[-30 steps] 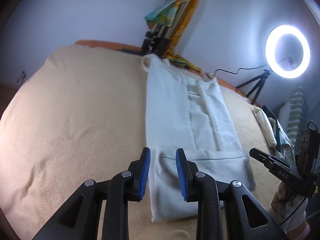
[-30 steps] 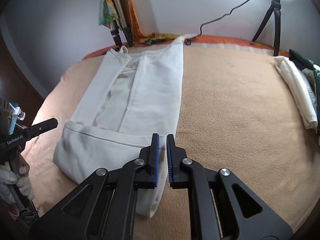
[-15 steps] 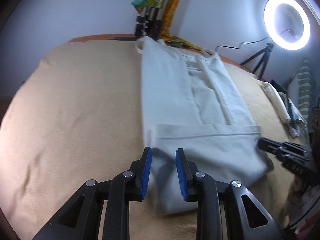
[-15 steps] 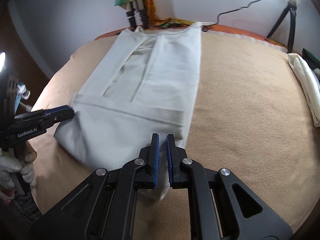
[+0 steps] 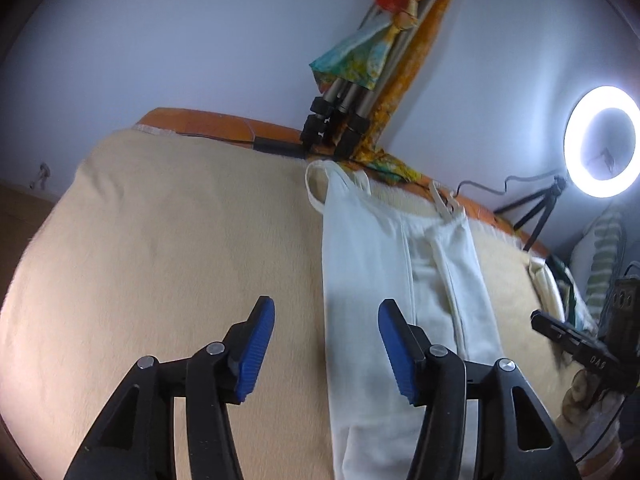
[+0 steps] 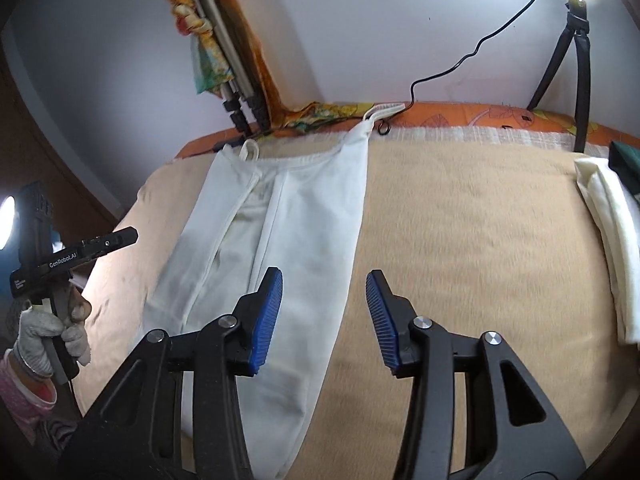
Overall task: Fold small clothes
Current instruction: 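Move both grippers to the strap end of the tank top, then grasp the straps with both grippers and lift them toward the folded hem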
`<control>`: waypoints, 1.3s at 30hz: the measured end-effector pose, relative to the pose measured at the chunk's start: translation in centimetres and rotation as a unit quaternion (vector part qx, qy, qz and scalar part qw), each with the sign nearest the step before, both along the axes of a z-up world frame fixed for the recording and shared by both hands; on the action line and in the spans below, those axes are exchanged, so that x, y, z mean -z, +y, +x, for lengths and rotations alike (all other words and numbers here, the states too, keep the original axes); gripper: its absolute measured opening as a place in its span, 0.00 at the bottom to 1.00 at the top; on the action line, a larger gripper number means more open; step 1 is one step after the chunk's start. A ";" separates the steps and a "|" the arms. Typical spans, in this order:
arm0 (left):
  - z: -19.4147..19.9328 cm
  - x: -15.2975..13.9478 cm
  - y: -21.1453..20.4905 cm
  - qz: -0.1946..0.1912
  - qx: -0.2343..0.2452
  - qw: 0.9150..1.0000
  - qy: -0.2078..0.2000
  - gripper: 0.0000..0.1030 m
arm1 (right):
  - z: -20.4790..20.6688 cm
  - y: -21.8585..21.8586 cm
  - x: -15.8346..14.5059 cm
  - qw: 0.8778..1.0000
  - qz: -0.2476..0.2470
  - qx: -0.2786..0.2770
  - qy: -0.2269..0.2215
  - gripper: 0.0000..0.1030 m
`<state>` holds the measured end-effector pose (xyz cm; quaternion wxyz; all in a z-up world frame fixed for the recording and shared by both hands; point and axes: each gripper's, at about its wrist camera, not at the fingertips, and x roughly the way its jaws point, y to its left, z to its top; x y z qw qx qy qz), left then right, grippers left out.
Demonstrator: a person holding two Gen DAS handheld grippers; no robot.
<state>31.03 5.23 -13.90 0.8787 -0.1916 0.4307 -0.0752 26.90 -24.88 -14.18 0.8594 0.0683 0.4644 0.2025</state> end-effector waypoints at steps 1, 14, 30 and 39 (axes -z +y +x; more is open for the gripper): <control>0.8 0.2 0.2 -0.011 -0.001 1.000 0.002 0.55 | 0.9 -0.1 0.2 1.000 0.005 0.003 0.002 0.45; 10.0 4.2 0.0 -0.033 0.012 0.999 0.030 0.51 | 11.5 0.4 5.1 0.999 0.033 0.018 0.040 0.48; 12.6 5.0 -0.8 0.003 0.015 1.000 0.007 0.38 | 13.7 2.9 5.4 0.998 -0.036 -0.042 0.041 0.10; 14.7 5.6 0.0 -0.065 -0.004 0.998 0.011 0.50 | 16.2 1.1 5.2 0.997 0.039 -0.020 0.059 0.27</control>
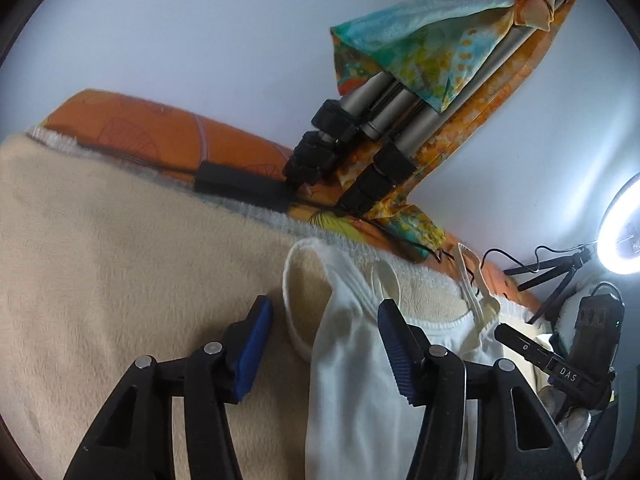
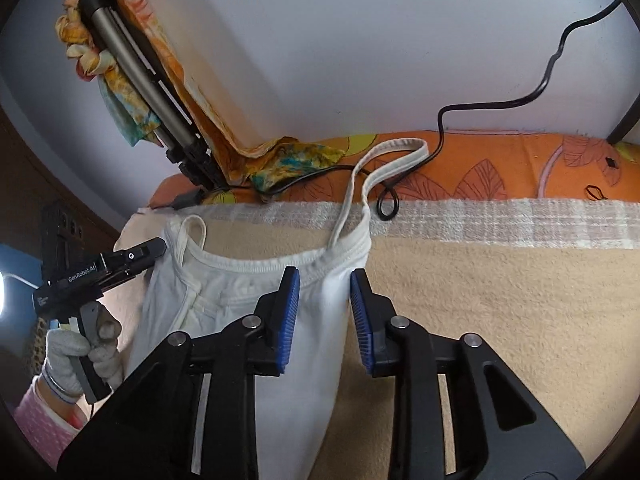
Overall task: Fold small clothes
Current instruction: 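Grasp the straps with both grippers and lift them toward the folded hem, then lay the straps over the folded hem and open both grippers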
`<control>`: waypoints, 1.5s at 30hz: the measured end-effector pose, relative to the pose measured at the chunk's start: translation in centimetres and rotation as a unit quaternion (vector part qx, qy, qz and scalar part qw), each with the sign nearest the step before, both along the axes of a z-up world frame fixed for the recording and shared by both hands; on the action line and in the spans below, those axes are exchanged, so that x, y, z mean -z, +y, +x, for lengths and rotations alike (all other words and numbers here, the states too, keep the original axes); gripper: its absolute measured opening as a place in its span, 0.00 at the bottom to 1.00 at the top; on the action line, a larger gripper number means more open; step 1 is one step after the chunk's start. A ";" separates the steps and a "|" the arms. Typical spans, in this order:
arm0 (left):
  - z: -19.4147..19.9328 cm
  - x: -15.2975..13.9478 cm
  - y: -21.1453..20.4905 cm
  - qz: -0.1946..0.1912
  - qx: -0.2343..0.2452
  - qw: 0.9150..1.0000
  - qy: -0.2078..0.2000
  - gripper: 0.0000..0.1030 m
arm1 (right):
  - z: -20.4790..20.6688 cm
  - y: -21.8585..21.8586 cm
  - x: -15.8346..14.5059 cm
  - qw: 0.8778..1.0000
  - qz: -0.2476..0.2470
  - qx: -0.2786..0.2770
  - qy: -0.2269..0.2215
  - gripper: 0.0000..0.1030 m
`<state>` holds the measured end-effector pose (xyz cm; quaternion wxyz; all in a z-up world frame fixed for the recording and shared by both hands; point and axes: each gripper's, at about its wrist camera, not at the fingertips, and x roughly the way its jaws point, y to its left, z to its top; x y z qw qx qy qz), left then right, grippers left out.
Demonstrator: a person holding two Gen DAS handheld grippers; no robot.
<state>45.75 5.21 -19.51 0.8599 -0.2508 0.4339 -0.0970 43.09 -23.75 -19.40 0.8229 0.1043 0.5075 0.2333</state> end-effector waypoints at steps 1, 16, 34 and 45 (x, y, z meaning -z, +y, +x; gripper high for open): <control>0.2 0.0 -0.3 0.012 0.000 1.000 0.001 0.34 | 0.3 0.2 0.2 1.000 -0.007 0.002 0.001 0.27; -1.7 -2.7 0.0 -0.034 0.018 0.999 -0.035 0.00 | -1.7 -0.3 -3.0 0.999 0.011 0.021 -0.041 0.06; -13.9 -10.0 -1.6 -0.023 0.050 0.995 -0.079 0.00 | -14.0 0.0 -13.0 0.996 -0.012 -0.011 -0.090 0.05; -24.2 -6.5 -2.3 -0.013 0.059 0.997 -0.038 0.00 | -24.6 -0.1 -10.7 0.998 -0.026 -0.019 -0.060 0.05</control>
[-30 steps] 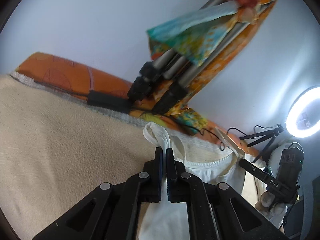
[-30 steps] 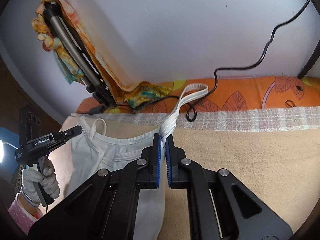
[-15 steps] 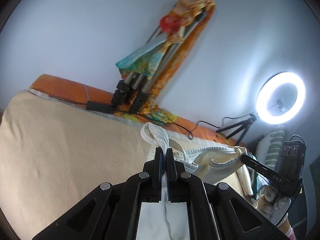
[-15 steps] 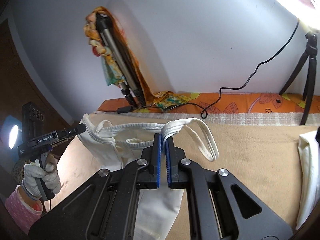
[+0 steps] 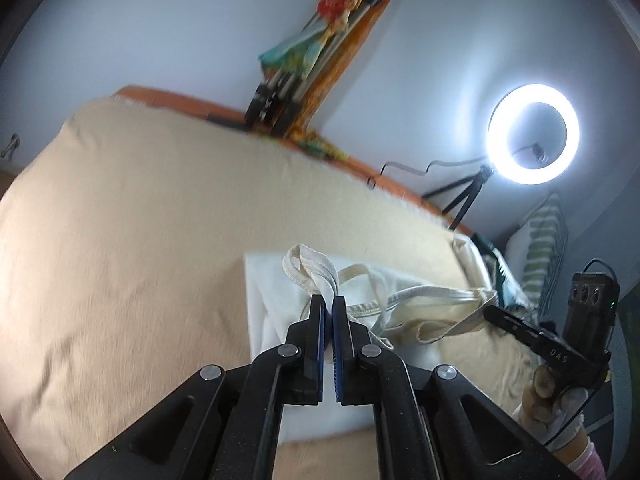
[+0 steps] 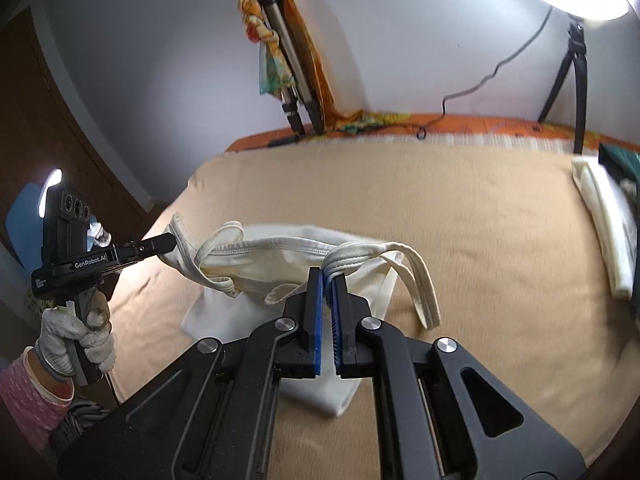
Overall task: Fold small clothes
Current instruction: 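Lay the straps over the folded hem and open both grippers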
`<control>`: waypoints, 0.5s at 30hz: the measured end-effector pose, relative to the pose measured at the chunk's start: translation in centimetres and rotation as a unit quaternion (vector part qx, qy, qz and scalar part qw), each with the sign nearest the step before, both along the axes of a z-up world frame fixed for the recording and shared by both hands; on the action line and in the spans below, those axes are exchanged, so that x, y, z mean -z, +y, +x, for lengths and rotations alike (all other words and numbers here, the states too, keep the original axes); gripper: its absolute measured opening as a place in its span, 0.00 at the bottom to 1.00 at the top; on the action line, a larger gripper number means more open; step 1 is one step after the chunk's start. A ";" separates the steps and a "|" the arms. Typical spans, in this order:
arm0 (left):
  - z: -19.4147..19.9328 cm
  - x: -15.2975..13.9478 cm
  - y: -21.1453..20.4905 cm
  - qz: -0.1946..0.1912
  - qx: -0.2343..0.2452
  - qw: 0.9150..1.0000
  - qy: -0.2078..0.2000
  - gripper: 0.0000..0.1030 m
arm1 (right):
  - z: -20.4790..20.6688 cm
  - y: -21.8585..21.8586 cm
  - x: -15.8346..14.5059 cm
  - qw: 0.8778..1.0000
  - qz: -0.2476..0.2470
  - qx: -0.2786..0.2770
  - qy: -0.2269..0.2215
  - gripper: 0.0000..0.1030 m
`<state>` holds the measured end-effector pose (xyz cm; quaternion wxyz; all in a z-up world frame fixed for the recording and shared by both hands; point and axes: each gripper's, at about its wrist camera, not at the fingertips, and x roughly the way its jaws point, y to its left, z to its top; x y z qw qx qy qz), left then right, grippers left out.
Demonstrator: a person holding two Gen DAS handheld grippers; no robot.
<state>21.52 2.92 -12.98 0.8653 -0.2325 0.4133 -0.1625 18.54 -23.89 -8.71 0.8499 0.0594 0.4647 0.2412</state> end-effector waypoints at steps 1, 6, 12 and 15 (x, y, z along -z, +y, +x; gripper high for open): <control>-0.5 0.5 0.0 0.003 0.000 1.000 0.006 0.00 | -0.7 0.1 0.3 1.000 -0.006 0.001 0.000 0.05; -2.8 2.6 0.5 0.005 0.003 0.999 0.038 0.00 | -3.5 -0.3 2.0 1.000 -0.019 0.001 0.013 0.05; -5.2 1.9 1.2 0.025 0.023 0.998 0.050 0.09 | -6.1 -1.6 3.0 0.998 -0.040 0.004 0.056 0.08; -6.0 0.1 2.0 0.009 0.019 0.999 0.033 0.09 | -7.8 -2.0 1.9 0.999 -0.022 -0.004 0.050 0.08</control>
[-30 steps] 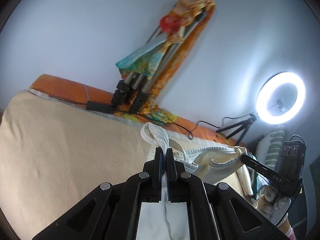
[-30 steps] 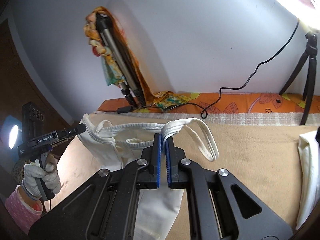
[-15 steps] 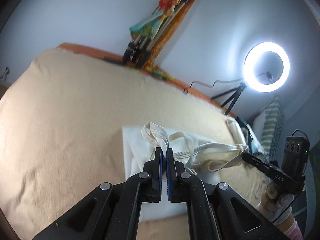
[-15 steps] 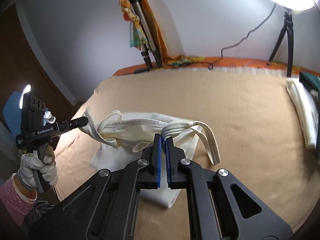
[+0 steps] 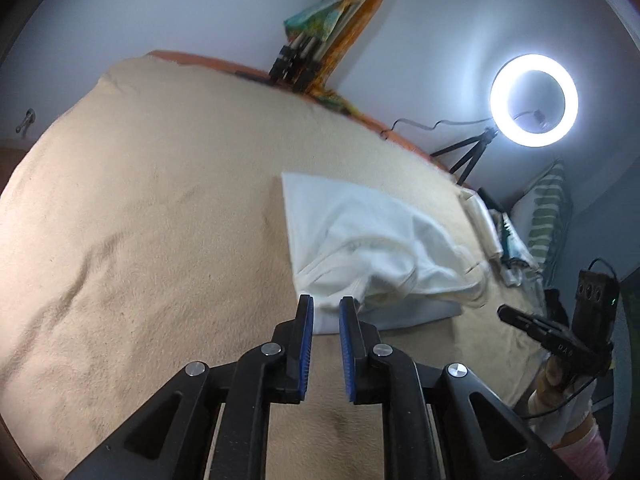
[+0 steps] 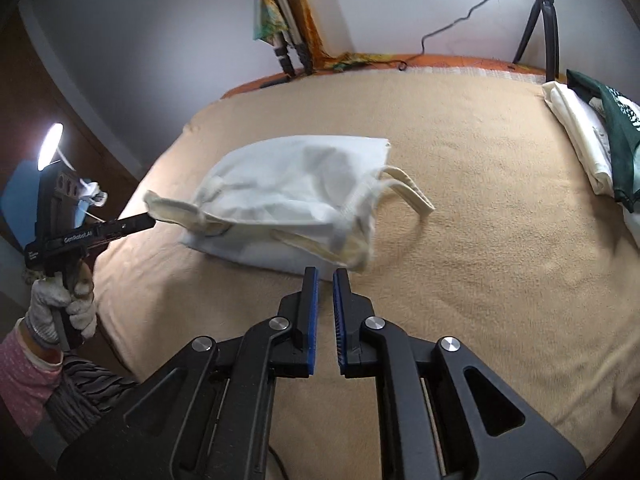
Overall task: Fold small clothes
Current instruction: 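Lay the straps over the folded hem and open both grippers, then move both grippers to the folded bundle's edge and pinch it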
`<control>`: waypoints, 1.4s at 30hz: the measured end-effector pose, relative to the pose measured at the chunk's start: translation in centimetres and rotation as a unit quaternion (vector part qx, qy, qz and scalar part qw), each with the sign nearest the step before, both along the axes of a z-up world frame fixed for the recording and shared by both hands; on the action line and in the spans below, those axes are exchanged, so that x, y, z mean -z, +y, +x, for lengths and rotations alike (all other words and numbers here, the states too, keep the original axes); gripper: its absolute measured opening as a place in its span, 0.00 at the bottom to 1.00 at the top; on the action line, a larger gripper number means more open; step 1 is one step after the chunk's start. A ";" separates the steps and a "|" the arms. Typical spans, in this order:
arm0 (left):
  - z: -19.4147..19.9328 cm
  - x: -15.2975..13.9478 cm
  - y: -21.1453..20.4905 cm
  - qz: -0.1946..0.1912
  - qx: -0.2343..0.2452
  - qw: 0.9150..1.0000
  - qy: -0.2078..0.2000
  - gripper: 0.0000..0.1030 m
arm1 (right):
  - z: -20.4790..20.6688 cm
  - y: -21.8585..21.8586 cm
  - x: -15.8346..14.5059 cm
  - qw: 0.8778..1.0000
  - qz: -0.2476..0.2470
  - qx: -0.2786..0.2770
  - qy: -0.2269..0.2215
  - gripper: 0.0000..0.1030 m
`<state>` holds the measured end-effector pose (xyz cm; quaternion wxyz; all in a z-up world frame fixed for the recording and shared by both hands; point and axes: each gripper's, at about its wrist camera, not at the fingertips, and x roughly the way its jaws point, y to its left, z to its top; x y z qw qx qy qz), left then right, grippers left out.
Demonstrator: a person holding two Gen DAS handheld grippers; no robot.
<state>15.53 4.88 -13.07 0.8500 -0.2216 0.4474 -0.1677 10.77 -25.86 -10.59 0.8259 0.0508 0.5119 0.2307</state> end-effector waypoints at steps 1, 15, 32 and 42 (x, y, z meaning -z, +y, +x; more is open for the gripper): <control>-0.1 -0.7 0.1 0.002 -0.004 1.000 -0.011 0.11 | -0.4 0.2 -0.7 1.000 0.009 -0.005 -0.011 0.08; 4.3 1.6 -5.0 0.057 0.034 0.998 0.015 0.14 | 5.0 2.7 3.2 0.998 -0.031 0.040 0.025 0.08; 1.2 3.7 -1.7 0.126 0.017 0.991 0.044 0.20 | 0.6 0.6 1.1 0.998 -0.025 0.057 0.007 0.44; 1.2 1.0 -0.4 0.113 -0.012 0.993 0.009 0.24 | 0.5 2.4 5.2 0.994 -0.058 0.002 0.096 0.26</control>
